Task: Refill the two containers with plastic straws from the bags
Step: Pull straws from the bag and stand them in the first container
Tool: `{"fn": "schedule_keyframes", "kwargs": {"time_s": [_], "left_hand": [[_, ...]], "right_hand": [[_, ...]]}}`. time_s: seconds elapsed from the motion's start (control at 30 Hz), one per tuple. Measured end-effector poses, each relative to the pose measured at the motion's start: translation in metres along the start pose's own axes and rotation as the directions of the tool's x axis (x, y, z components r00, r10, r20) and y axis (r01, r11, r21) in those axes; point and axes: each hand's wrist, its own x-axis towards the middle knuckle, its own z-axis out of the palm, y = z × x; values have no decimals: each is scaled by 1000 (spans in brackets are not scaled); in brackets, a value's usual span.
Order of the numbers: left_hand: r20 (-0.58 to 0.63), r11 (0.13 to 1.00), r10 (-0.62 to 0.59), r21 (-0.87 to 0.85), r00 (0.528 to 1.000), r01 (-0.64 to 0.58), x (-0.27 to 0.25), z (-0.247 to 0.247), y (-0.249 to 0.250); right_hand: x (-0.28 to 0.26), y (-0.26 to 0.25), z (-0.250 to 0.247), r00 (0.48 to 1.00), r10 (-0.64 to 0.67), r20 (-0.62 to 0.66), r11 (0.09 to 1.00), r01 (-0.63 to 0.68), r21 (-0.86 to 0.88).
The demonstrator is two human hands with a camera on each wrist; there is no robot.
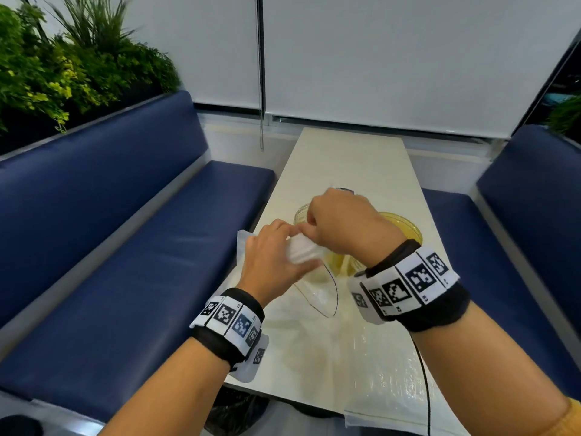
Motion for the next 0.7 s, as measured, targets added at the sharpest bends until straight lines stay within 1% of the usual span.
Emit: {"fn": "schedule_keyframes", "kwargs": {"time_s": [0.03, 0.1, 0.13, 0.17, 0.2, 0.23, 0.33, 0.37, 0.4, 0.43, 0.47, 0.5, 0.53, 0.57, 0.6, 0.63, 0.7], "left_hand": [[-39, 999, -7, 31, 999, 9, 3, 3, 1], [-100, 1000, -17, 9, 995, 18, 6, 5, 2], [-117, 1000, -17, -28, 993, 14, 7, 5, 4], [-134, 998, -18, -58, 991, 10, 8, 5, 4], [-143, 997, -18, -78, 990, 7, 9, 6, 3], [-137, 994, -17, -111, 990, 2, 10, 6, 3], [-131, 960, -21, -278, 991, -17, 12, 10, -1], [-135, 948, -40, -317, 990, -5, 12, 10, -3], [-141, 940, -65, -340, 988, 13, 12, 10, -4], [-141, 937, -93, -348, 986, 39, 12, 9, -6], [-138, 936, -114, -346, 984, 60, 13, 7, -6], [-132, 939, -129, -336, 983, 78, 14, 6, -6], [-124, 939, -136, -332, 983, 88, 14, 4, -4], [-113, 936, -142, -338, 983, 96, 15, 1, -2], [-103, 932, -147, -348, 984, 103, 15, 0, 0], [-96, 924, -158, -365, 983, 113, 15, -1, 2], [-89, 906, -193, -398, 977, 143, 15, -1, 1]], "right_hand": [[1, -1, -4, 999, 12, -46, 999, -11, 38], [3, 1, -11, 980, 72, -185, 987, -43, 153], [4, 4, -13, 955, 113, -274, 973, -51, 224], [4, 5, -14, 918, 159, -364, 952, -45, 304], [4, 5, -12, 878, 201, -435, 924, -23, 382], [5, 2, -9, 852, 221, -474, 903, 5, 429], [8, -14, 12, 859, 138, -492, 905, 93, 415], [9, -17, 18, 844, 146, -516, 871, 138, 471], [10, -16, 22, 827, 190, -529, 796, 185, 576], [12, -13, 26, 813, 260, -521, 680, 229, 696], [15, -9, 31, 814, 329, -479, 557, 243, 794], [16, -8, 35, 832, 365, -418, 475, 220, 852], [18, -10, 40, 863, 359, -357, 437, 182, 881], [19, -15, 46, 893, 330, -306, 434, 144, 889], [21, -21, 52, 909, 315, -273, 455, 108, 884], [21, -28, 56, 909, 319, -268, 470, 94, 877], [24, -35, 60, 885, 362, -292, 485, 88, 870]]}}
